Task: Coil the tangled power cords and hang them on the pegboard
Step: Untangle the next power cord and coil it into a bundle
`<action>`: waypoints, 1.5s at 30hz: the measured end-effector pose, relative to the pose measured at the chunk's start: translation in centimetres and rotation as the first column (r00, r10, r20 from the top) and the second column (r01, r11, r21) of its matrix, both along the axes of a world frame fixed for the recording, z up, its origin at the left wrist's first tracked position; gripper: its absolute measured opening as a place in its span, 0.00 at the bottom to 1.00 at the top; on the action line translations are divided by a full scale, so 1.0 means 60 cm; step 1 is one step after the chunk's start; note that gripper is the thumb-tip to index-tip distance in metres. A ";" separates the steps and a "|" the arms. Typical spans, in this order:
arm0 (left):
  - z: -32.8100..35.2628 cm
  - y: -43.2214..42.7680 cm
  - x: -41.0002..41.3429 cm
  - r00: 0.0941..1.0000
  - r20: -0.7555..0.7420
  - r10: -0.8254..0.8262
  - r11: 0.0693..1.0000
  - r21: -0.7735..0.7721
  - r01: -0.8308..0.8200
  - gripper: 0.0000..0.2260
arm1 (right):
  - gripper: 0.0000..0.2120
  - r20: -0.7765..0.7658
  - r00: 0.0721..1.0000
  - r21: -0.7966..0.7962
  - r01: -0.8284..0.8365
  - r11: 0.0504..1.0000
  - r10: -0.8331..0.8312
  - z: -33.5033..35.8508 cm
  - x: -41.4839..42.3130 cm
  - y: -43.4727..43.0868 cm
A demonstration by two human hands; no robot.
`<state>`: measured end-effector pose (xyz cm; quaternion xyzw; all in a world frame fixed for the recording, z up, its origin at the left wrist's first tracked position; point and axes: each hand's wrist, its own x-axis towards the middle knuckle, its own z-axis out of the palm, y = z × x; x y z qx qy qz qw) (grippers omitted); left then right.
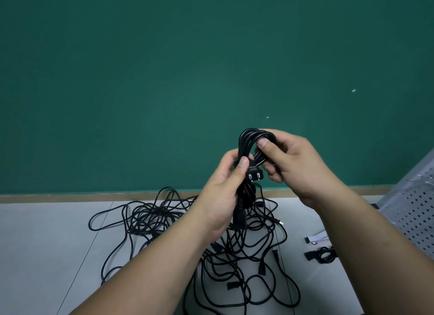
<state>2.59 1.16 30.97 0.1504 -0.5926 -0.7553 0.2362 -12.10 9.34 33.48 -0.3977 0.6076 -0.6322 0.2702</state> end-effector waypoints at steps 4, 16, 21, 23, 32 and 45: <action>0.001 0.000 0.002 0.999 0.044 -0.016 1.000 -0.010 0.016 0.09 | 0.10 -0.035 0.999 0.015 -0.008 1.000 0.009 0.001 0.002 0.005; -0.015 0.005 -0.013 0.983 0.159 0.086 0.994 -0.084 -0.073 0.12 | 0.17 -0.290 0.957 0.057 0.031 0.998 -0.013 0.007 0.011 0.009; -0.025 0.007 -0.014 0.969 0.247 0.007 0.965 -0.257 0.058 0.13 | 0.16 -0.425 0.904 0.207 0.147 0.967 -0.047 0.003 0.015 0.005; -0.023 0.009 -0.015 0.964 0.264 -0.040 0.939 -0.318 0.126 0.13 | 0.14 -0.490 0.871 0.274 0.185 0.944 -0.028 -0.002 0.015 0.004; -0.047 -0.007 -0.022 0.930 0.367 0.032 0.906 -0.403 0.128 0.05 | 0.15 -0.535 0.842 0.314 0.117 0.942 0.074 -0.001 0.031 0.006; -0.068 -0.012 -0.034 0.877 0.192 0.440 0.304 -0.951 0.055 0.13 | 0.07 -0.208 0.904 0.220 0.415 0.883 -0.374 -0.051 0.036 -0.035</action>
